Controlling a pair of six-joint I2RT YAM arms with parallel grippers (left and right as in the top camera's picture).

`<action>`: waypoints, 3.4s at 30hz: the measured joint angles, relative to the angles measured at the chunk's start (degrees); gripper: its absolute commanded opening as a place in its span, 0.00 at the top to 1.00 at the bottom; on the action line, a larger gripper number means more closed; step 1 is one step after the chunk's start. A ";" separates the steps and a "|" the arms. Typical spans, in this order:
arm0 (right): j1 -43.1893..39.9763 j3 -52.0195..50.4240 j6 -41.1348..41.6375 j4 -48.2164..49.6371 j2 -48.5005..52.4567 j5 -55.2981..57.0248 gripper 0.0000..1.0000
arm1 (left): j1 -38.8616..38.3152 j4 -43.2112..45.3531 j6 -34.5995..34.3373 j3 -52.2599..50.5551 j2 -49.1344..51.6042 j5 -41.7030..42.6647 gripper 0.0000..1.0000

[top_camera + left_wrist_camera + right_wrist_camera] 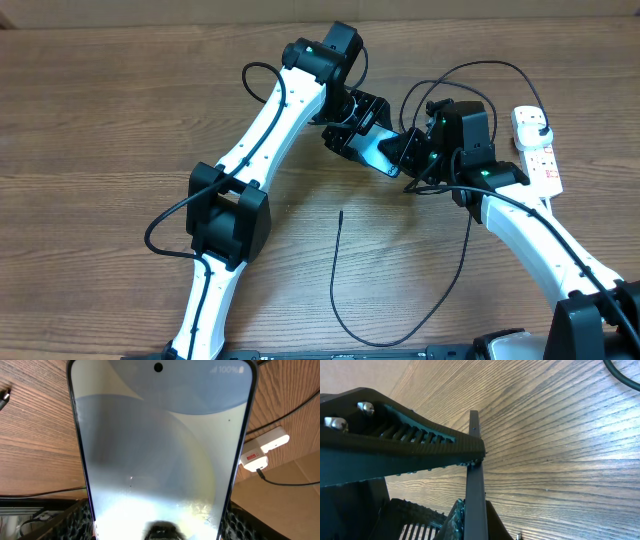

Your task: Plug charger to phone and switch on socket

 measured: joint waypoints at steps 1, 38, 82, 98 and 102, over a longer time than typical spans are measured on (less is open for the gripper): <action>0.00 0.00 0.02 0.04 0.00 -0.02 0.96 | 0.00 0.00 0.00 0.00 0.00 0.00 0.76; -1.90 0.00 3.34 2.78 0.26 1.53 0.96 | 16.65 0.42 11.65 0.44 0.00 10.14 0.00; -2.25 0.00 61.57 25.03 0.46 -6.25 0.96 | 9.88 15.82 12.17 2.25 0.00 13.49 0.00; -2.25 0.00 65.59 24.98 0.46 -5.88 0.96 | 8.26 16.90 5.09 2.25 0.00 12.33 0.28; -2.25 0.00 65.81 24.94 0.46 -5.55 0.96 | 7.98 16.92 4.70 2.25 0.00 11.67 0.28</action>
